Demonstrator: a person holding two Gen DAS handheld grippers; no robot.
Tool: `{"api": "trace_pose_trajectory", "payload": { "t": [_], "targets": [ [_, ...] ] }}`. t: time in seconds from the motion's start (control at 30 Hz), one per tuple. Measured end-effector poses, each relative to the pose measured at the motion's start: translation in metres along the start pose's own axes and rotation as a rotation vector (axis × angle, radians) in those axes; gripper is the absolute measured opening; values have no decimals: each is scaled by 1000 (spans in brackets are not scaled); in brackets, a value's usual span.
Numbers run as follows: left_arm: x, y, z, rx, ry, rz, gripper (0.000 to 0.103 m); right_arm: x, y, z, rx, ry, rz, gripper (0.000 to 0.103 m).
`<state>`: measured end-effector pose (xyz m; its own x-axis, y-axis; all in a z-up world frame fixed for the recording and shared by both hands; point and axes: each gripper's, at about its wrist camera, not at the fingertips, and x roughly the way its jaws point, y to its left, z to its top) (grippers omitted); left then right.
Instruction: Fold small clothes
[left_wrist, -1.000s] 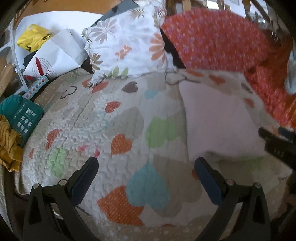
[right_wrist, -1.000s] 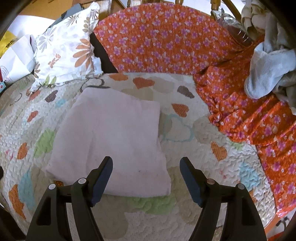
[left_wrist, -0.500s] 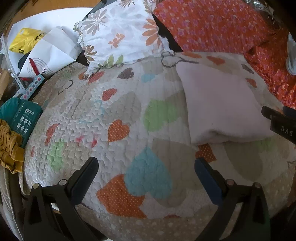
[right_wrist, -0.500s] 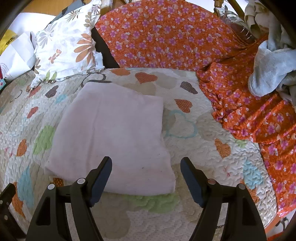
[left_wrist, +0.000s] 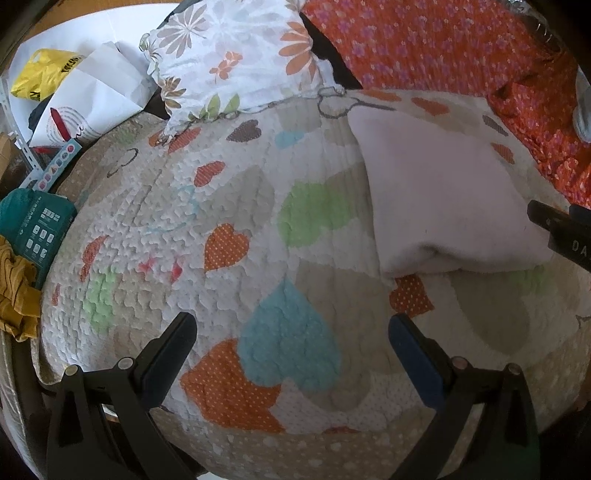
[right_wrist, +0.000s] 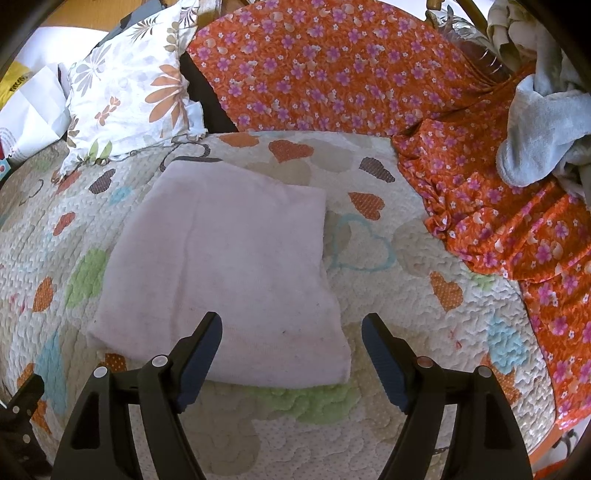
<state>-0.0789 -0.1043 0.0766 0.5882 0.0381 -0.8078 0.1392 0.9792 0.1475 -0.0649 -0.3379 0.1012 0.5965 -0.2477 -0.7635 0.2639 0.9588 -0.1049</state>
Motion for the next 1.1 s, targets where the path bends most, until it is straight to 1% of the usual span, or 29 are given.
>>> {"api": "trace_pose_trajectory", "payload": {
  "t": [0.07,0.2,0.27,0.33,0.4,0.47,0.5,0.57,0.63,0.7,0.73,0.8,0.87,0.93,0.97,1.07,1.1],
  "targets": [
    [5,1,0,-8,15,-13,103,2,0,-1,-2,4,-1,82],
    [17,7,9,-47,37,-75,103,5,-8,2,16,0,-29,83],
    [24,8,23,-62,41,-111,103,10,-24,6,71,14,-37,83],
    [31,5,39,-61,35,-137,103,16,-37,9,128,39,-26,83],
    [38,-3,55,-42,8,-135,103,21,-47,11,167,59,-23,83],
    [51,-11,68,-13,1,-93,103,24,-51,14,170,64,-30,83],
    [62,-15,72,4,17,-56,103,24,-52,15,167,62,-32,83],
    [83,-19,72,40,81,-4,103,24,-54,17,167,61,-33,83],
    [106,-22,62,77,161,22,103,24,-58,18,177,64,-29,83],
    [104,-15,54,40,127,-5,103,25,-65,18,204,70,-28,83],
    [102,-12,51,28,123,-6,103,26,-69,19,217,74,-28,83],
    [102,-7,46,11,125,-28,103,28,-77,18,261,90,-13,84],
    [105,-3,43,-28,137,-57,103,32,-84,16,304,115,15,84],
    [110,7,39,-111,162,-111,103,36,-85,13,326,138,39,84],
    [111,9,38,-130,159,-127,103,38,-84,12,331,150,52,84],
    [108,7,34,-115,127,-124,103,41,-80,9,324,166,69,84],
    [108,7,33,-110,131,-128,103,42,-79,9,320,167,73,84]
  ]
}}
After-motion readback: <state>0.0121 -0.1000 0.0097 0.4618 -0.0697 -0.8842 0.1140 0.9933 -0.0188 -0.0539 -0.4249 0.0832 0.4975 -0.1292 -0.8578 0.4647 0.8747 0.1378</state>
